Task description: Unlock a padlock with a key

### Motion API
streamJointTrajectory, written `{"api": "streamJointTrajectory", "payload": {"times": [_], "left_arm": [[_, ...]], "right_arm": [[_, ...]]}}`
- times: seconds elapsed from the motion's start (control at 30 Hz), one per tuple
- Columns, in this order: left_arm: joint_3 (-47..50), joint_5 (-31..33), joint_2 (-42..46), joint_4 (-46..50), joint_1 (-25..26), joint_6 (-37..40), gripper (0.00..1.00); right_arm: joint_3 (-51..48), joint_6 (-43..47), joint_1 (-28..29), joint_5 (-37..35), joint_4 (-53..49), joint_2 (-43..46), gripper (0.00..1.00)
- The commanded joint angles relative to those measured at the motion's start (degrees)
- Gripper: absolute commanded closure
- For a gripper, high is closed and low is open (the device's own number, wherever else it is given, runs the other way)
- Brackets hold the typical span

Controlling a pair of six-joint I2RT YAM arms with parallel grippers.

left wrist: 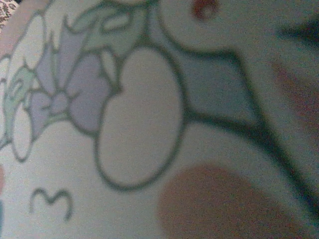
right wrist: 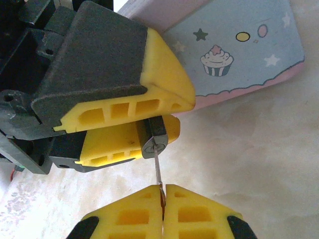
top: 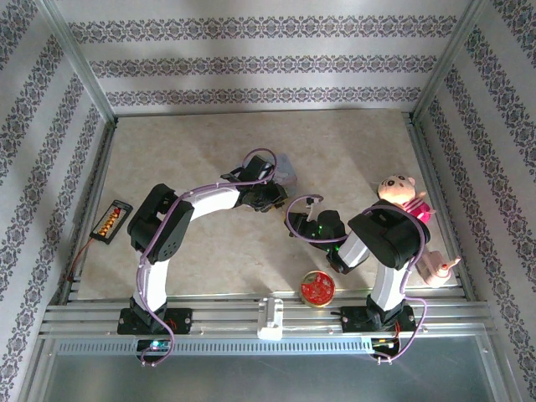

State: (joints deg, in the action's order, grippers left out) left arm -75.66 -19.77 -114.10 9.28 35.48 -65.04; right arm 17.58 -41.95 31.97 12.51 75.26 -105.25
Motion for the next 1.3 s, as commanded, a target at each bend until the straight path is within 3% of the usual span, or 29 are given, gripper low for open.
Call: {"api": "streamJointTrajectory", "payload": {"times": [0.0,0.47,0.83,1.07,1.27], "left_arm": [[0.95,-4.86,-0.94,-0.29,-0.28,-1.75,0.95],[0.94,-4.75,-0.33,0.69,-0.33,-0.34,0.95],[1.28,-5.2,0.35,0.59,-0.29,0.09,0.98],[1.83,-5.97,0.55,-0.21,-0.24,-0.6,0.98],[1.83,-7.01,0.55,-1.01,-0.24,-1.15,0.98]], "right_arm": [[1.35,-1.07,-0.41,0.41,2.28,0.16,1.0],[5.18,-2.36,-1.29,1.94,-8.45,3.79,1.0],[9.15,2.78,-2.51,0.97,-25.22,12.21,1.0],[11.73,3.55,-3.52,3.17,-28.01,12.66,1.0],[13.0,1.43,-6.17,9.61,-27.13,10.46,1.0]]}}
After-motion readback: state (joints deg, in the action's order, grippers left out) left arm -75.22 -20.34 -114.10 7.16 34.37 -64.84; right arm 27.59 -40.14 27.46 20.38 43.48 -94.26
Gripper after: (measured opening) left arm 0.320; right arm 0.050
